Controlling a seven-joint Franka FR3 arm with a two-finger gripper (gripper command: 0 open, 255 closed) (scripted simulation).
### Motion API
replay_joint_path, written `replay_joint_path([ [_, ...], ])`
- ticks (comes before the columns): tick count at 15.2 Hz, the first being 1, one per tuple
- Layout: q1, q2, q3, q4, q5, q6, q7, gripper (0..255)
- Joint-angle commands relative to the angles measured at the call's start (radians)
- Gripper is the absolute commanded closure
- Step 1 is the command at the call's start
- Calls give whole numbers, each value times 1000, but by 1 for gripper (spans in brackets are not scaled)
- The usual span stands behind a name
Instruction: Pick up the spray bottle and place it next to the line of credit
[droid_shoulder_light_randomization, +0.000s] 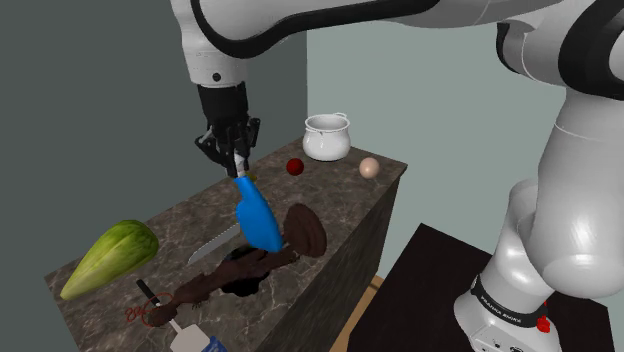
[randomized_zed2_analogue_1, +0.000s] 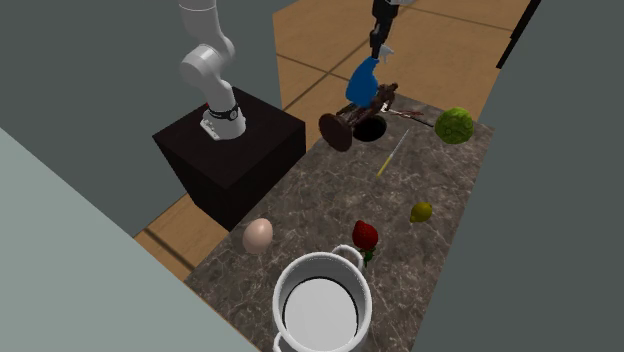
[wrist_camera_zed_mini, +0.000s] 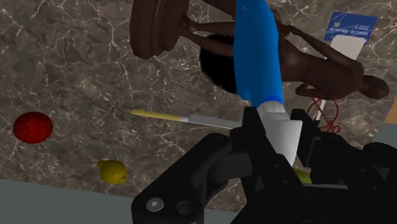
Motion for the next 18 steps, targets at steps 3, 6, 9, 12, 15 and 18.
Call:
replay_joint_path([
  [3, 49, 75, 30, 38, -23, 31, 81, 255],
  [6, 92, 142, 48, 87, -45, 46, 141, 255],
  [9, 138, 217, 61, 151, -69, 54, 199, 255],
  [12, 180, 287, 69, 219, -92, 53, 245, 255],
  [15, 178, 287, 67, 178, -92, 94, 246, 255],
  [18, 175, 289, 66, 141, -93, 133, 248, 255],
])
